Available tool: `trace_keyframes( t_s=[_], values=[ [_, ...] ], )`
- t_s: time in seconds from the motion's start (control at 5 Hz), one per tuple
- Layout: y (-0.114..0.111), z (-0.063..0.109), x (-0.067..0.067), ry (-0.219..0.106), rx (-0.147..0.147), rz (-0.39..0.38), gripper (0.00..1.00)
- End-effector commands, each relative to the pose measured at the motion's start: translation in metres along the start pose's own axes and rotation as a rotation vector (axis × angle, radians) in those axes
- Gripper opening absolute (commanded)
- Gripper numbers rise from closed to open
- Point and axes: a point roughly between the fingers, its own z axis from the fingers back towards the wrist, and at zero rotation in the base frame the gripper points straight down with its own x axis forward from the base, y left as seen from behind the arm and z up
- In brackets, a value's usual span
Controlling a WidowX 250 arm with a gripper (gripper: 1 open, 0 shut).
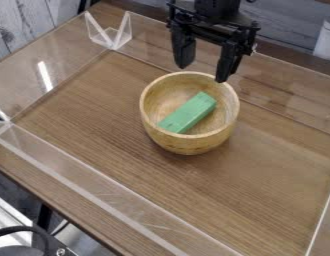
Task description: Remove the green block from inside the brown bowl and put it on the table
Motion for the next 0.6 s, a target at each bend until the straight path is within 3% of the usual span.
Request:
trace_keyframes(
  t_s=[0.0,0.2,0.4],
  values=[
    [0.008,-0.011,-0.008,0.024,0.010,-0.011,1.00],
    [0.017,-0.028,-0.019,0.056,0.020,-0.025,1.00],
    [0.030,-0.040,-0.024,0.048,0.015,-0.029,1.00]
  ],
)
